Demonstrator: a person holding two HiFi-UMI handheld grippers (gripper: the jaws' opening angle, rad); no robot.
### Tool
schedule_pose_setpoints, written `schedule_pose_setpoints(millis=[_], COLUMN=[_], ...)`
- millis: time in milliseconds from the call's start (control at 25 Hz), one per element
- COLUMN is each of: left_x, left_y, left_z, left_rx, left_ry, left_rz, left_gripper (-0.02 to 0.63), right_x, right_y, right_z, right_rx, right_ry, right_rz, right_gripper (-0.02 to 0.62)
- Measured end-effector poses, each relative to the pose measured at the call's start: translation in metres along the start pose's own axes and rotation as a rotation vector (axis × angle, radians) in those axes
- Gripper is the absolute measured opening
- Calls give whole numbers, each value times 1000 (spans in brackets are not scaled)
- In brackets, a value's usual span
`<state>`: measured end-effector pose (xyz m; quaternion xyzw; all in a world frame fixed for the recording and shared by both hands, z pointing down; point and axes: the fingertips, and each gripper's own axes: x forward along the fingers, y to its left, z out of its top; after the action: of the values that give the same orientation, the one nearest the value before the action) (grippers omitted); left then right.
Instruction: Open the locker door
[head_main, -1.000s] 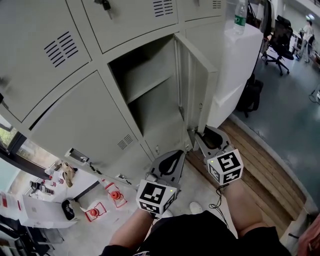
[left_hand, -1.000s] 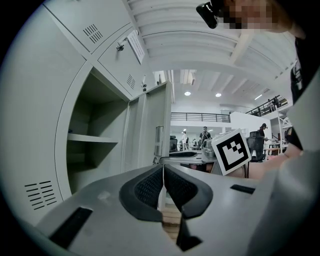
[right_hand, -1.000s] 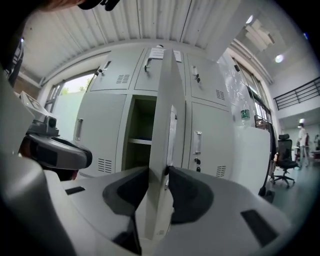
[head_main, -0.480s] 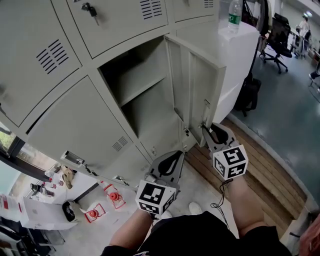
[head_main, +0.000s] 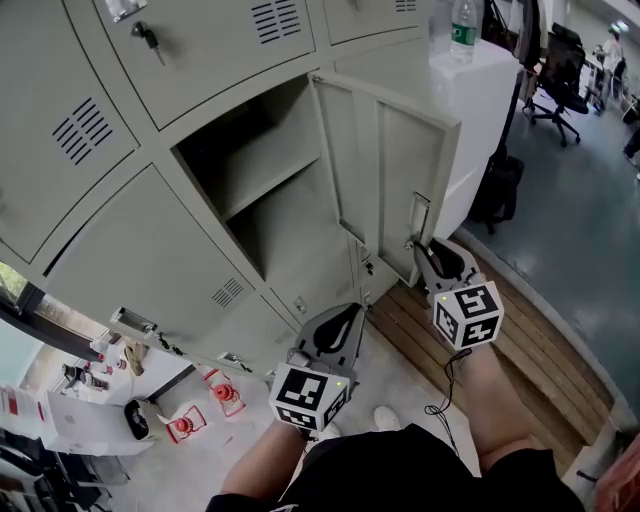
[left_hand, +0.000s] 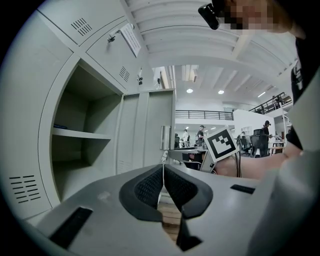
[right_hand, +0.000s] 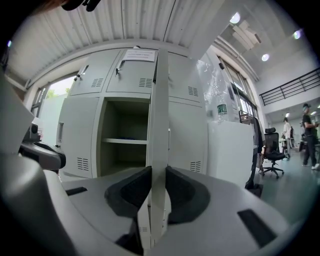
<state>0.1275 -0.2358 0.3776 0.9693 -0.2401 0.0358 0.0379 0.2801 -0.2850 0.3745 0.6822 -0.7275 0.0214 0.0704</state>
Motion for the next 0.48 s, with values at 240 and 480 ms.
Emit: schedule_pose_setpoints(millis=[240,480], left_x=[17,28], left_y=[-4,-6], left_z=[-1,-1], left_rx=[-6,-16], left_ry=[6,1], left_rz=[41,104], left_gripper=[21,21], right_x=[6,11], right_y=[-25,-42], right_z=[0,0], right_rx=[6,10], right_ry=[-8,-17], right_rz=[13,45], right_gripper=[139,137])
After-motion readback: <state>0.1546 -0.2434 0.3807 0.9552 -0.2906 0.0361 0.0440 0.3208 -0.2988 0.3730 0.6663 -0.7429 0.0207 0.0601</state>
